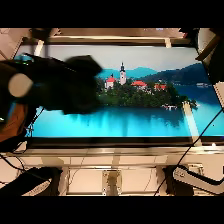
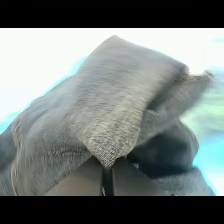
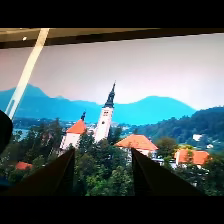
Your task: Fold the clothes and pants, and hang the long-sleeved shirts on hangers.
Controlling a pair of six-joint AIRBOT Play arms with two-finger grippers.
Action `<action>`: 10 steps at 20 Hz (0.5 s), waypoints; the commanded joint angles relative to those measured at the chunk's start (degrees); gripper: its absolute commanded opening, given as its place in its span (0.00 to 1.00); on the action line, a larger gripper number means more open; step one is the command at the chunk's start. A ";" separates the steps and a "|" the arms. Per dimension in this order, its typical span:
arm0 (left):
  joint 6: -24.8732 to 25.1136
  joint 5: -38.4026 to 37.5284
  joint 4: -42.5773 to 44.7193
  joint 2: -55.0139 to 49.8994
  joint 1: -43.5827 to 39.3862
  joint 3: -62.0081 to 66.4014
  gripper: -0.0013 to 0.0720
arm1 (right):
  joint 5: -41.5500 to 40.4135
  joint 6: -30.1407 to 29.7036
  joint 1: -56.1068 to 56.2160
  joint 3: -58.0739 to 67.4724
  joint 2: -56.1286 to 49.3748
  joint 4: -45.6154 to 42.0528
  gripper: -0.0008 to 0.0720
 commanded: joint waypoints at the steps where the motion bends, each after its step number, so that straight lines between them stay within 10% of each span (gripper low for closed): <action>1: -0.02 0.24 -9.01 -6.01 -14.78 0.04 0.04 | 0.72 -0.13 -3.04 0.04 1.90 -4.15 0.54; 8: -10.51 19.37 -9.20 -28.96 -26.64 0.87 0.05 | 1.25 -4.61 -3.26 -1.57 -0.46 -8.57 0.53; 9: -11.80 23.43 -8.94 -28.81 -26.29 1.57 0.14 | 1.33 -4.61 -3.26 -1.64 -1.14 -8.59 0.54; 10: -11.78 26.27 -8.61 -28.26 -25.22 2.80 0.44 | 1.73 -4.61 -3.26 -1.86 -1.90 -8.55 0.54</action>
